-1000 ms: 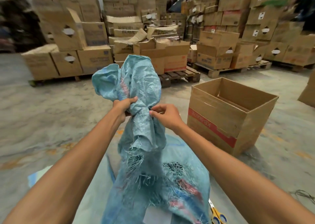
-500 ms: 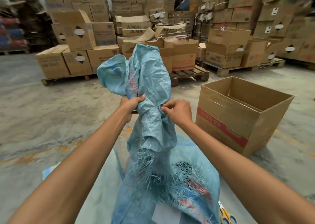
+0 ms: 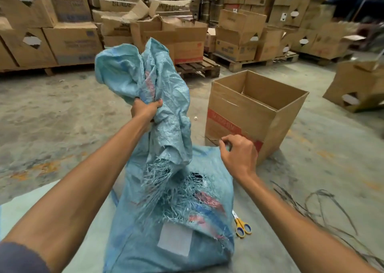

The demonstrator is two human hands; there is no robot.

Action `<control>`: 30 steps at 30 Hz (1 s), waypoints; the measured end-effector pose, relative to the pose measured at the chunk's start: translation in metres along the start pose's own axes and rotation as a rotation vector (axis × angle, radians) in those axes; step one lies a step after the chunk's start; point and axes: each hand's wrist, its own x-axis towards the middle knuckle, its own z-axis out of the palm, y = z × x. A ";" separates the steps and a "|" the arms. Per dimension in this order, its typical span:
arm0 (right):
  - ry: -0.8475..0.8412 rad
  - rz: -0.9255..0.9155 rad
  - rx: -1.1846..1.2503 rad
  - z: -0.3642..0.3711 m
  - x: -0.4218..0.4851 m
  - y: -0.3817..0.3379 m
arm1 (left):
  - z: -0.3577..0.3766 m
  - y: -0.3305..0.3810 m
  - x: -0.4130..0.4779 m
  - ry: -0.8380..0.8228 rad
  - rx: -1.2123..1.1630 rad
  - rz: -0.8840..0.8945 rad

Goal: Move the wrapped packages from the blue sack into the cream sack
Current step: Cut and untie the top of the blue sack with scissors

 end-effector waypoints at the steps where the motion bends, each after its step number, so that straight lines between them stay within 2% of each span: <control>1: 0.003 0.018 -0.048 -0.001 -0.019 0.020 | 0.011 -0.005 -0.003 -0.020 0.035 0.008; 6: -0.133 0.216 -0.227 0.003 -0.108 0.092 | 0.034 -0.010 -0.022 -0.068 0.114 0.032; 11: -0.395 0.424 -0.307 0.018 -0.180 0.125 | 0.040 -0.011 -0.021 -0.087 0.116 0.002; 20: -0.691 0.335 -0.464 0.036 -0.202 0.133 | 0.035 -0.008 -0.022 -0.102 0.107 -0.047; 26: -0.806 0.278 -0.469 0.033 -0.193 0.142 | 0.033 -0.001 -0.039 -0.170 0.157 -0.031; 30: -0.824 0.282 -0.440 0.033 -0.187 0.144 | 0.025 0.006 -0.044 -0.149 0.187 -0.035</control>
